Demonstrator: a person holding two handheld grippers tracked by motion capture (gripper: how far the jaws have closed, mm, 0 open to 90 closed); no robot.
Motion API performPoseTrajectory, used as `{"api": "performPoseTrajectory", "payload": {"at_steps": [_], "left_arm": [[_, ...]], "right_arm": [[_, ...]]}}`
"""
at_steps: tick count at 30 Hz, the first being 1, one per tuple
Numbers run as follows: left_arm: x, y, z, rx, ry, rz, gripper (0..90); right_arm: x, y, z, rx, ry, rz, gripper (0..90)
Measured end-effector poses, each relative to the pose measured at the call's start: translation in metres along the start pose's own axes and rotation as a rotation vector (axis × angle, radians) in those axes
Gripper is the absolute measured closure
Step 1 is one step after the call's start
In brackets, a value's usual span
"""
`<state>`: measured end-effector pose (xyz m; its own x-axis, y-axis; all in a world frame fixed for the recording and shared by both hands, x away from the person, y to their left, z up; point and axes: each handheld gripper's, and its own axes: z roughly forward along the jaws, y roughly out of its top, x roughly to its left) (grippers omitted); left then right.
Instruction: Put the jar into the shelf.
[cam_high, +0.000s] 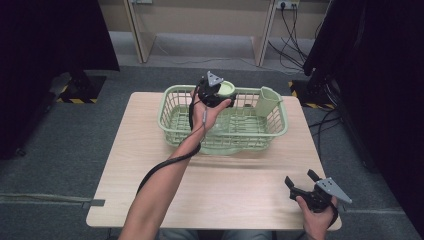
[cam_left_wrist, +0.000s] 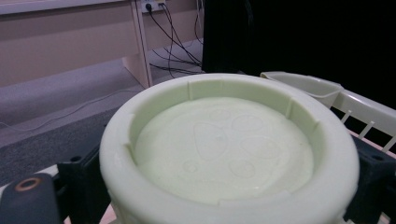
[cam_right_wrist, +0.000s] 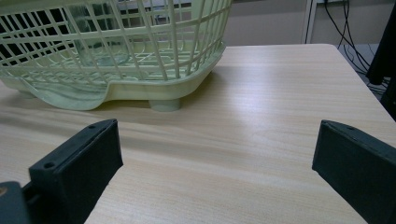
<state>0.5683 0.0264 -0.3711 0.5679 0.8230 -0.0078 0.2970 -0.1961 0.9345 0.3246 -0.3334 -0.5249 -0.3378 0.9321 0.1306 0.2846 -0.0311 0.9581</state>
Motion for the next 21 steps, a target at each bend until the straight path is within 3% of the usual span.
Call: {"api": "performPoseTrajectory", "payload": {"at_steps": [13,18,21], "left_arm": [[0.0073,-0.0047,-0.0073,0.002,-0.033,0.013,9.8],[0.0048,-0.0053,-0.007,0.025,-0.058,0.033,5.3],[0.004,-0.0049,-0.0079,0.025,-0.049,0.034,2.7]], "right_arm": [[0.0008,0.0,0.0002,0.003,-0.003,-0.006,1.4],[0.0008,0.0,0.0003,0.004,-0.004,-0.006,1.4],[0.0009,0.0,0.0002,0.002,-0.004,-0.007,1.4]]}}
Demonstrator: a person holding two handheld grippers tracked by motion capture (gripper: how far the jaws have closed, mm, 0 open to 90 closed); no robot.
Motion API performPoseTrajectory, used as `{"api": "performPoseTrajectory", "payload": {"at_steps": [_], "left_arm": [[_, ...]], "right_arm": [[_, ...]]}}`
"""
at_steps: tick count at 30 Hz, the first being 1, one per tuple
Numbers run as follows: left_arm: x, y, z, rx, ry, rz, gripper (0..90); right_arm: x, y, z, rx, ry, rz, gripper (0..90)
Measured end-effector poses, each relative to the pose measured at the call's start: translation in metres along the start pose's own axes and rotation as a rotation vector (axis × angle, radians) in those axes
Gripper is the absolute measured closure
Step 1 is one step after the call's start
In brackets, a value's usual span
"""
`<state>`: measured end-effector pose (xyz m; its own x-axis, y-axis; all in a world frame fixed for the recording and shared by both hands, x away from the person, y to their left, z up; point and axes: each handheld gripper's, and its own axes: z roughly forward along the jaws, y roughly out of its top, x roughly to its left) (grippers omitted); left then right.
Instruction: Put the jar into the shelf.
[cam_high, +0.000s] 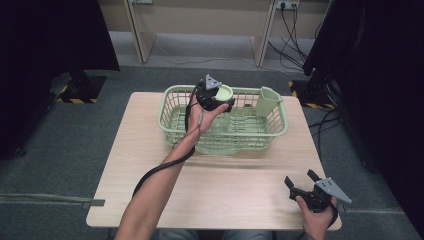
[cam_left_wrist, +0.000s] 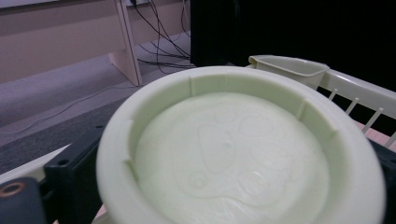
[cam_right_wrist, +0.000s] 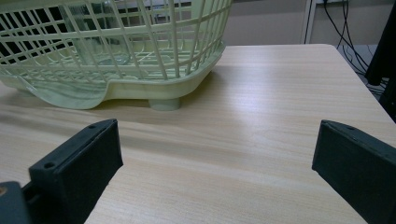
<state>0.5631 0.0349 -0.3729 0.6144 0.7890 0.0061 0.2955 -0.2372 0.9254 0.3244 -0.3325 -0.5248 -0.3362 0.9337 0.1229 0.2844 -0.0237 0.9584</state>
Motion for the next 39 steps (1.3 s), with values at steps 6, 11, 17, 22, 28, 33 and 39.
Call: {"api": "performPoseTrajectory", "payload": {"at_steps": [6,11,17,22,28,33,39], "left_arm": [[0.002,0.003,-0.009,-0.018,0.015,0.015,0.0],[0.0,0.002,-0.019,-0.032,0.012,0.028,0.0],[-0.003,0.002,-0.035,-0.073,0.004,0.043,0.0],[-0.002,-0.004,-0.045,-0.087,-0.001,0.037,0.0],[-0.001,-0.012,-0.057,-0.109,-0.006,0.03,0.0],[-0.003,-0.018,-0.068,-0.131,-0.018,0.031,0.0],[-0.005,-0.026,-0.083,-0.154,-0.015,0.037,0.0]], "right_arm": [[0.0,0.0,0.0,0.001,0.001,0.002,1.4],[0.0,0.0,0.0,0.001,-0.001,-0.003,1.4],[0.0,0.0,0.0,0.002,-0.002,-0.004,1.4],[0.001,0.0,0.0,0.002,-0.004,-0.003,1.4],[0.001,0.0,0.0,0.001,-0.003,-0.001,1.4],[0.001,0.0,0.0,0.002,-0.005,-0.003,1.4],[0.001,0.0,0.0,0.002,-0.005,-0.003,1.4]]}}
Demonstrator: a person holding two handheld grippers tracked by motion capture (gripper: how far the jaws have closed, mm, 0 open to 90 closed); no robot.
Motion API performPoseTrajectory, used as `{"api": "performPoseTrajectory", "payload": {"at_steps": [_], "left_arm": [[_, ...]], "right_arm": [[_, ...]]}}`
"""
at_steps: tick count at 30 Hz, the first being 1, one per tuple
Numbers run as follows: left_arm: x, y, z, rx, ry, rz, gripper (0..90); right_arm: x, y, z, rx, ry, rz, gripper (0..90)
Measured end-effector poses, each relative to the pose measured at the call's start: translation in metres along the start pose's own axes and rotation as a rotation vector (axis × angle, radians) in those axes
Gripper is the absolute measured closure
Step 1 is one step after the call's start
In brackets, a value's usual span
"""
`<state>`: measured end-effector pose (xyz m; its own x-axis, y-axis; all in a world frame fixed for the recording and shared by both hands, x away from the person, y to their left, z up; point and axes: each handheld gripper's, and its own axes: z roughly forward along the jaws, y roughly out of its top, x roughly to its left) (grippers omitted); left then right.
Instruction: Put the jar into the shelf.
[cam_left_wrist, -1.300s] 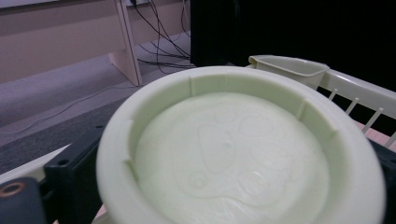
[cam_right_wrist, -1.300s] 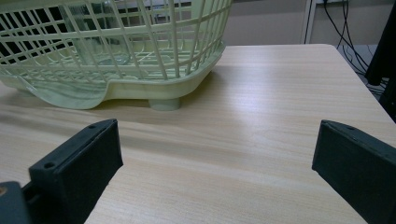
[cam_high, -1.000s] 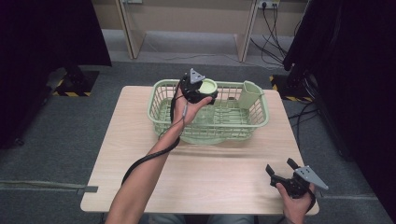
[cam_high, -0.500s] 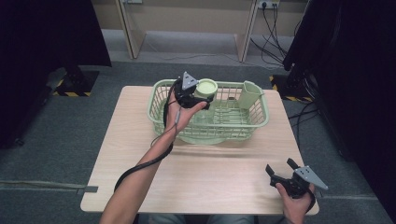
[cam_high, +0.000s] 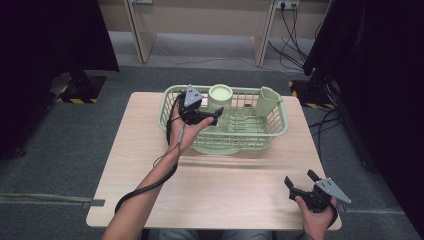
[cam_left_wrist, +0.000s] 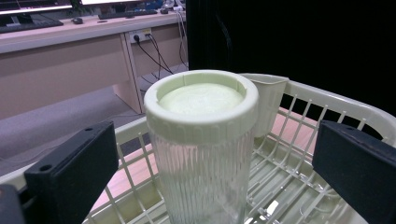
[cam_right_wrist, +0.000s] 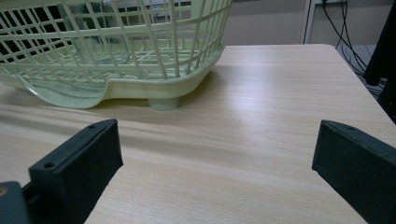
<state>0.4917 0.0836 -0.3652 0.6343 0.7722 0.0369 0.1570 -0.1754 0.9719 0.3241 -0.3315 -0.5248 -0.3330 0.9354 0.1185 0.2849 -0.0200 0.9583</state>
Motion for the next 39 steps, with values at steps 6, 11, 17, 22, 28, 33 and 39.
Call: {"api": "performPoseTrajectory", "payload": {"at_steps": [6,11,17,22,28,33,39], "left_arm": [[-0.006,-0.013,-0.017,-0.026,-0.005,0.004,0.0],[-0.013,-0.028,-0.031,-0.045,-0.014,0.014,0.0],[-0.025,-0.049,-0.049,-0.075,-0.03,0.012,0.1],[-0.031,-0.072,-0.062,-0.077,-0.042,0.007,0.1],[-0.033,-0.106,-0.074,-0.054,-0.056,-0.011,0.2],[-0.032,-0.133,-0.084,-0.026,-0.064,-0.031,0.1],[-0.036,-0.157,-0.095,-0.036,-0.077,-0.043,0.1]], "right_arm": [[0.0,0.0,0.0,0.001,0.0,-0.002,1.4],[0.0,0.0,0.0,0.0,0.0,-0.002,1.4],[0.0,0.0,0.0,0.001,0.0,-0.004,1.4],[0.0,0.0,0.0,0.0,0.0,-0.005,1.4],[0.0,0.0,0.0,-0.001,0.0,-0.005,1.4],[0.0,0.0,0.0,-0.001,-0.001,-0.005,1.4],[0.0,0.0,0.0,-0.001,-0.001,-0.006,1.4]]}}
